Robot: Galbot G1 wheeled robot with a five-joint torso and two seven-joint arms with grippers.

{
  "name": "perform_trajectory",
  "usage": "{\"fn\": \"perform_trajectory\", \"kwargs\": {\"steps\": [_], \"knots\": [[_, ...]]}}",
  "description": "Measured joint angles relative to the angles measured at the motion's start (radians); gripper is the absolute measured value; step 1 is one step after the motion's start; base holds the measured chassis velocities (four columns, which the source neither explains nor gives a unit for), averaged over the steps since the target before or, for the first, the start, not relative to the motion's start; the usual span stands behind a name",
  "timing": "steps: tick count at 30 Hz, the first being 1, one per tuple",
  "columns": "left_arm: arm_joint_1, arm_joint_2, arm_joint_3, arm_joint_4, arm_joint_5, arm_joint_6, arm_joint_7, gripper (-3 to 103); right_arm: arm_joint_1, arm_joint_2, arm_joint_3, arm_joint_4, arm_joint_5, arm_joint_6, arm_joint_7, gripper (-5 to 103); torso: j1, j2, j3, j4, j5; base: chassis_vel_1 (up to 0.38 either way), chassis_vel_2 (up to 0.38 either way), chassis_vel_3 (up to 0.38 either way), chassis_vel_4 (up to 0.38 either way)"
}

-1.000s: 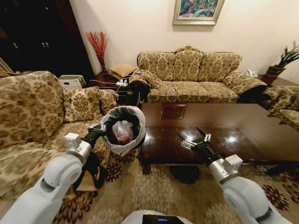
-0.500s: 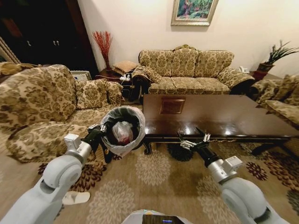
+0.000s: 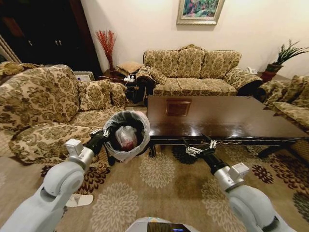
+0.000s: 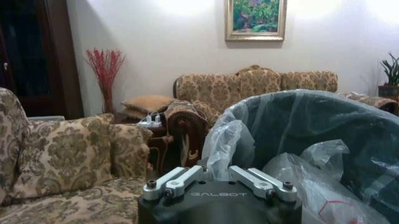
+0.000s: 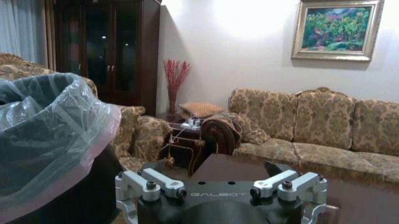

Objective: Move to the front of the table and place the trash on the table into the trash bin.

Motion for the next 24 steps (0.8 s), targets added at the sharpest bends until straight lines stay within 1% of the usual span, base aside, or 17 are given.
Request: {"fn": "perform_trajectory", "kwargs": {"steps": [7,10,14,16,18,19,22,24], "knots": [[0.008,-0.012,0.002,-0.006,0.003,-0.003,0.000,3,-0.005,0.006,-0.005,0.003,-0.006,0.000,-0.003,100,-0.001,0.000,0.000,0.0000,0.0000,-0.166,-0.213,0.181,0.210],[0.010,-0.017,-0.001,-0.009,-0.005,-0.012,-0.005,3,-0.010,0.006,-0.005,0.007,-0.008,0.000,-0.004,100,-0.001,0.001,0.000,0.0000,-0.0002,-0.269,-0.287,0.258,0.277],[0.016,-0.023,-0.004,-0.013,-0.007,-0.014,-0.008,3,-0.018,0.009,-0.006,0.012,-0.012,0.001,-0.004,100,0.000,0.000,0.000,-0.0001,0.0005,-0.300,-0.309,0.305,0.303],[0.018,-0.025,-0.004,-0.015,-0.007,-0.014,-0.009,3,-0.021,0.010,-0.009,0.013,-0.018,0.007,-0.004,100,0.000,0.001,0.000,-0.0001,0.0000,-0.367,-0.337,0.327,0.346],[0.022,-0.033,-0.001,-0.017,-0.004,-0.015,-0.012,3,-0.030,0.012,-0.014,0.011,-0.039,0.030,-0.002,100,0.000,0.001,0.000,-0.0001,-0.0006,-0.368,-0.331,0.366,0.324],[0.023,-0.036,0.001,-0.019,-0.004,-0.015,-0.014,3,-0.033,0.012,-0.015,0.010,-0.046,0.034,-0.002,100,0.000,0.000,0.000,-0.0002,0.0004,-0.312,-0.316,0.301,0.301],[0.025,-0.039,0.002,-0.022,-0.003,-0.015,-0.018,3,-0.036,0.014,-0.015,0.010,-0.049,0.036,-0.001,100,0.000,0.000,0.000,-0.0001,0.0009,-0.267,-0.273,0.275,0.278],[0.028,-0.042,0.002,-0.025,-0.001,-0.015,-0.018,3,-0.037,0.014,-0.015,0.010,-0.051,0.036,-0.001,100,0.000,0.000,0.000,-0.0006,0.0011,-0.164,-0.236,0.115,0.134]]}}
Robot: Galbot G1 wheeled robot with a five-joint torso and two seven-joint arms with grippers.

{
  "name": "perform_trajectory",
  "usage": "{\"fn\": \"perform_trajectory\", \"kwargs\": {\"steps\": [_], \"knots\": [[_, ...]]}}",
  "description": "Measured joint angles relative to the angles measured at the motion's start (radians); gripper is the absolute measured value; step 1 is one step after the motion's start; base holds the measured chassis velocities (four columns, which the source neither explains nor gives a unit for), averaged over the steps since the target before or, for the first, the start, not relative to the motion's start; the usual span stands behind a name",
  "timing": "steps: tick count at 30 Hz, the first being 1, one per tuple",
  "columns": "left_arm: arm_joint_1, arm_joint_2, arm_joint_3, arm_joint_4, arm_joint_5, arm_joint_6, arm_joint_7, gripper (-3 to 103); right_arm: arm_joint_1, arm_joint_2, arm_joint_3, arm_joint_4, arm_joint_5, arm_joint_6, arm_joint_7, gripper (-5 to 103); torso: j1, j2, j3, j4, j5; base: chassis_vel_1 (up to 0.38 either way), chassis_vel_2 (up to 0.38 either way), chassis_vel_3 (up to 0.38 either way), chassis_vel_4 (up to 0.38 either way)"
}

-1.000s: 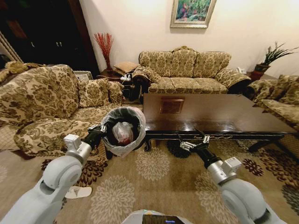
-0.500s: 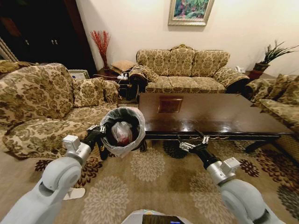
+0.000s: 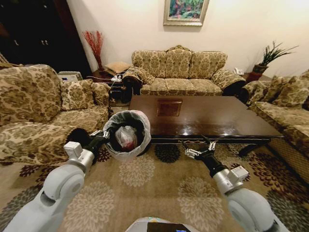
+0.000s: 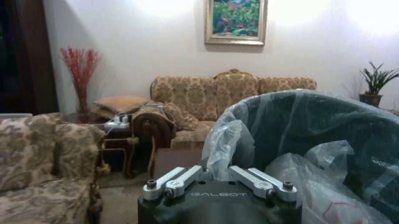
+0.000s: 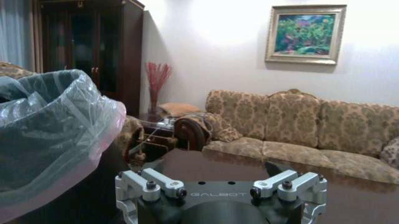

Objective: Move to the front of the table and place the trash on the table into the trash bin.

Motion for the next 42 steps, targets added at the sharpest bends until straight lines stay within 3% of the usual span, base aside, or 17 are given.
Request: {"fn": "perform_trajectory", "kwargs": {"steps": [5,8,17,20,26,31,36,42], "knots": [[0.007,-0.009,0.000,-0.006,0.016,0.011,0.000,3,0.000,0.001,-0.003,0.000,-0.001,0.001,0.001,100,0.000,0.000,0.000,0.0001,-0.0002,-0.020,-0.072,0.051,0.012],[0.013,-0.018,-0.001,-0.008,0.036,0.029,0.005,3,0.002,0.001,-0.005,0.001,-0.001,0.001,0.004,100,-0.005,-0.009,-0.005,0.0005,-0.0030,0.056,0.037,-0.015,-0.010],[0.025,-0.042,0.006,-0.007,0.066,0.035,0.027,3,0.007,-0.003,-0.006,-0.004,0.001,0.001,0.017,100,-0.022,-0.049,-0.027,-0.0003,-0.0003,0.042,0.026,-0.013,-0.017],[0.039,-0.052,0.006,-0.005,0.089,0.042,0.045,3,0.005,-0.002,-0.007,-0.004,0.006,0.000,0.029,100,-0.029,-0.063,-0.034,-0.0010,-0.0007,0.000,0.000,0.000,0.000],[0.107,-0.074,0.002,-0.001,0.144,0.051,0.097,3,0.006,0.006,-0.007,-0.009,0.006,0.002,0.033,100,-0.045,-0.098,-0.053,0.0003,-0.0015,0.000,0.000,0.000,0.000],[0.126,-0.086,0.021,0.007,0.163,0.066,0.106,3,0.008,0.015,-0.014,-0.017,0.002,0.003,0.033,100,-0.054,-0.119,-0.065,-0.0003,-0.0011,0.000,0.000,0.000,0.000],[0.125,-0.106,0.076,0.052,0.194,0.081,0.106,3,0.005,0.027,-0.023,-0.025,-0.011,0.011,0.032,100,-0.065,-0.146,-0.081,-0.0003,-0.0010,0.000,0.000,0.000,0.000],[0.112,-0.146,0.144,0.165,0.259,0.045,0.100,3,0.000,0.030,-0.024,-0.028,-0.015,0.019,0.032,100,-0.077,-0.172,-0.094,-0.0001,-0.0012,0.000,0.000,0.000,0.000]]}}
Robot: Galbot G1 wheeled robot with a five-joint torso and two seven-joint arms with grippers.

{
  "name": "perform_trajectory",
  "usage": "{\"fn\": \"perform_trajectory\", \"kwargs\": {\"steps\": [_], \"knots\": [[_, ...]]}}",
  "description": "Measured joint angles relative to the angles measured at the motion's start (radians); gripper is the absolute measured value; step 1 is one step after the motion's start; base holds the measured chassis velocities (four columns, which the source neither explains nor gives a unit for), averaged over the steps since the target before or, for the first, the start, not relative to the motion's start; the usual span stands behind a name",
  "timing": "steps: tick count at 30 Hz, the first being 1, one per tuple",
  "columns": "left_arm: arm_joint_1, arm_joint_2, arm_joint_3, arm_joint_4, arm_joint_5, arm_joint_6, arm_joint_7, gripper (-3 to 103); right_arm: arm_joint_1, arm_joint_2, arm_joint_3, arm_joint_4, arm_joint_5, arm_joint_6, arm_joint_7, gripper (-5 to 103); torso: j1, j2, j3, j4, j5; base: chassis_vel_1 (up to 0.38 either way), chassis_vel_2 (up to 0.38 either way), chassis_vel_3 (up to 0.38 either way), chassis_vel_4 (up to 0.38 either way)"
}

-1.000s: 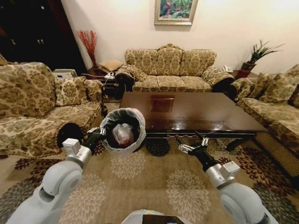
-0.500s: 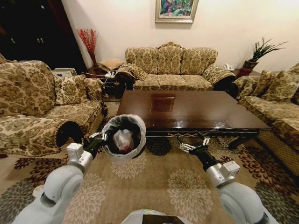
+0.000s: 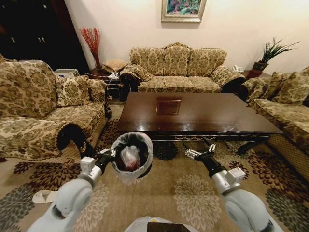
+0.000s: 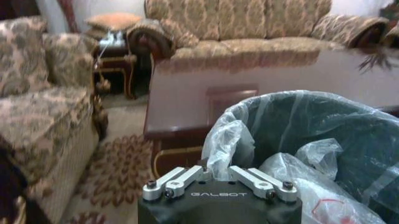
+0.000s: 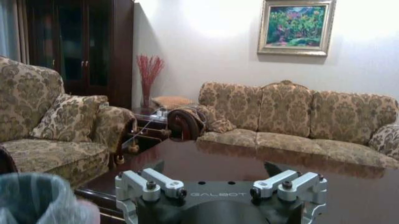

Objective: Move to the front of the table and place the trash on the table into the trash bin.

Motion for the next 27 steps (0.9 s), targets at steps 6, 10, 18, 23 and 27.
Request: {"fn": "perform_trajectory", "kwargs": {"steps": [6,10,18,23,27], "knots": [[-0.038,-0.031,0.013,0.097,0.010,-0.013,0.001,3,0.004,0.003,-0.003,-0.004,0.001,0.001,-0.001,100,-0.014,-0.033,-0.019,0.0000,0.0001,0.000,0.000,0.000,0.000],[-0.059,-0.052,0.015,0.150,0.012,-0.021,0.004,3,0.007,0.016,-0.008,-0.007,0.000,0.001,-0.002,100,-0.021,-0.049,-0.029,-0.0002,0.0001,0.000,0.000,0.000,0.000],[-0.084,-0.100,0.024,0.224,0.035,-0.040,0.017,3,0.006,0.042,-0.018,-0.009,0.004,0.001,-0.002,100,-0.039,-0.089,-0.051,-0.0003,0.0001,0.000,0.000,0.000,0.000],[-0.109,-0.113,0.035,0.264,0.037,-0.043,0.020,3,0.003,0.048,-0.023,-0.010,-0.002,0.002,0.000,100,-0.047,-0.109,-0.062,0.0002,0.0002,0.000,0.000,0.000,0.000],[-0.124,-0.124,0.045,0.301,0.047,-0.046,0.023,3,-0.002,0.048,-0.021,-0.009,-0.004,0.002,0.001,100,-0.054,-0.126,-0.072,0.0000,0.0001,0.000,0.000,0.000,0.000]]}}
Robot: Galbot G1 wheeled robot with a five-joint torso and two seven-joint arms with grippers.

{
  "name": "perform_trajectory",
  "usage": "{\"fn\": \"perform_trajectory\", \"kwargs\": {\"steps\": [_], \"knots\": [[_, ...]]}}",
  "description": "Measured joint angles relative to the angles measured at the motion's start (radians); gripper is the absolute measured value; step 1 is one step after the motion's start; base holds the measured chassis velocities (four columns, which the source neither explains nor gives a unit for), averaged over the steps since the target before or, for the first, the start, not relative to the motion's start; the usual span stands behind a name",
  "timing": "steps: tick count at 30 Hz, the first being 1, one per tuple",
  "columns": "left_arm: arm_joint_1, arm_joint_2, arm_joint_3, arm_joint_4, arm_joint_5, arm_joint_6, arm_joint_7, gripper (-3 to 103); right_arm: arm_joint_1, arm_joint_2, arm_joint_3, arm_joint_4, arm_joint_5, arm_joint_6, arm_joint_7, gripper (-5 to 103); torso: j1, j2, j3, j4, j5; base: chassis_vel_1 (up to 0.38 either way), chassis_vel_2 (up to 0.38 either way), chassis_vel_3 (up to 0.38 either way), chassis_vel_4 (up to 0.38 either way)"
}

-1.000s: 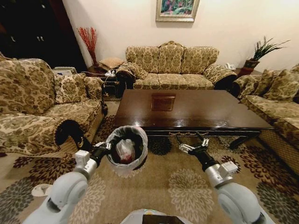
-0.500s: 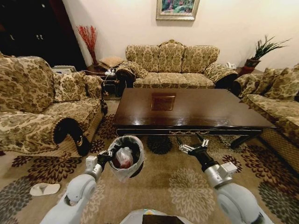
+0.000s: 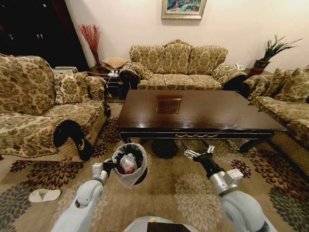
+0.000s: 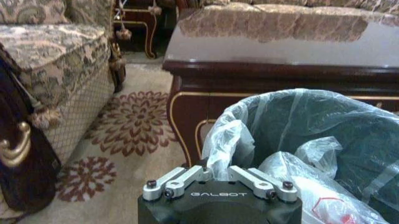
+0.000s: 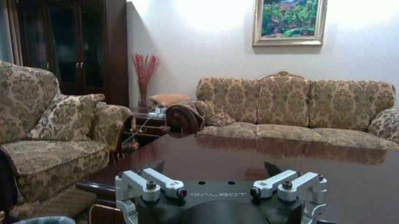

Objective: Move to the front of the table and place the trash on the table into the trash bin.

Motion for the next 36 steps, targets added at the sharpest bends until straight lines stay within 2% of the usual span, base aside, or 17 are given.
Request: {"fn": "perform_trajectory", "kwargs": {"steps": [10,20,36], "knots": [[-0.030,-0.020,0.011,0.105,0.037,-0.010,0.010,3,-0.003,0.004,0.002,-0.004,-0.005,0.010,-0.001,100,-0.020,-0.048,-0.028,-0.0002,-0.0001,0.000,0.000,0.000,0.000],[-0.036,-0.030,0.010,0.134,0.040,-0.026,0.023,3,-0.002,0.003,0.004,-0.006,-0.005,0.012,-0.002,100,-0.039,-0.092,-0.053,0.0000,0.0000,0.000,0.000,0.000,0.000],[-0.073,-0.057,0.032,0.211,0.045,-0.041,-0.004,3,-0.010,0.017,0.001,-0.007,-0.014,0.016,-0.004,100,-0.067,-0.157,-0.090,-0.0001,0.0000,0.000,0.000,0.000,0.000]]}}
